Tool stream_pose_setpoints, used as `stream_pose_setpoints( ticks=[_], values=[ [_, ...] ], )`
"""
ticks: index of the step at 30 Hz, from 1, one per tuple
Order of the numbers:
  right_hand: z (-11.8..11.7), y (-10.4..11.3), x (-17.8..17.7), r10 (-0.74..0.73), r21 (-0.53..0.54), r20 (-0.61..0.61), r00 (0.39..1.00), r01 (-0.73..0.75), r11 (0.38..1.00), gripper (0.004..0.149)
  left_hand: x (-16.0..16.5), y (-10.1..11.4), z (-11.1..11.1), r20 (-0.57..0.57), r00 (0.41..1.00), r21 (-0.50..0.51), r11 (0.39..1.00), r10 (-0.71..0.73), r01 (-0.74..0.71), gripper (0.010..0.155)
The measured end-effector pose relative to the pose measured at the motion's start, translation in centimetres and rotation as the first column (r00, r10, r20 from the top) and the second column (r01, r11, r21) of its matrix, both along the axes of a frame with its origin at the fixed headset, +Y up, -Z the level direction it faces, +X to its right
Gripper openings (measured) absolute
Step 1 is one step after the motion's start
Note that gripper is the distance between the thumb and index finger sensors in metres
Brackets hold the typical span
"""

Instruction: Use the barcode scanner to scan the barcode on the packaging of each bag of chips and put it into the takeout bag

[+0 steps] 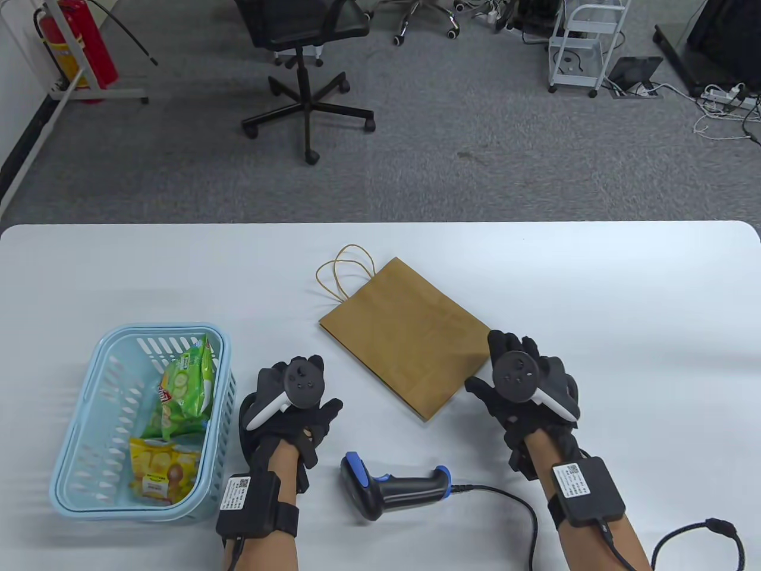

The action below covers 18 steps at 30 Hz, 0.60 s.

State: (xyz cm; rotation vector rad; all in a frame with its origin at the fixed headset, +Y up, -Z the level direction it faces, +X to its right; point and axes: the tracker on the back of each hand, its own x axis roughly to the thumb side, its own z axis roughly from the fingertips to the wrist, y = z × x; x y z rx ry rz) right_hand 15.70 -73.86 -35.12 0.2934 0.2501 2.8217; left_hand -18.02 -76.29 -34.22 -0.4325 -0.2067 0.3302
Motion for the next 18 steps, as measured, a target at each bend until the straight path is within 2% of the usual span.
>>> stream_pose_setpoints(
  ticks=[5,10,15,18],
  values=[
    [-1.8,-0.6,-5.5,0.070,-0.056,-0.056,0.996,-0.073,0.996,0.095,0.4,-0.2,-0.1,0.021,1.000,-0.019,1.000,-0.002,0.003,0.086],
    [-3.1,-2.7,-9.9,0.114,-0.145,-0.112,0.987,-0.130,0.981,0.104,0.1,-0.7,-0.3,-0.004,1.000,-0.047,0.999,0.027,-0.027,0.086],
    [-3.5,-4.0,-11.6,0.183,-0.202,-0.128,0.975,-0.207,0.957,0.108,-0.2,-0.8,-0.5,-0.016,0.999,-0.052,0.997,0.048,-0.048,0.085],
    [-3.5,-4.3,-11.9,0.195,-0.192,-0.112,0.974,-0.214,0.958,0.105,-0.4,-1.0,-0.5,-0.022,0.998,-0.062,0.997,0.051,-0.052,0.085]
  ],
)
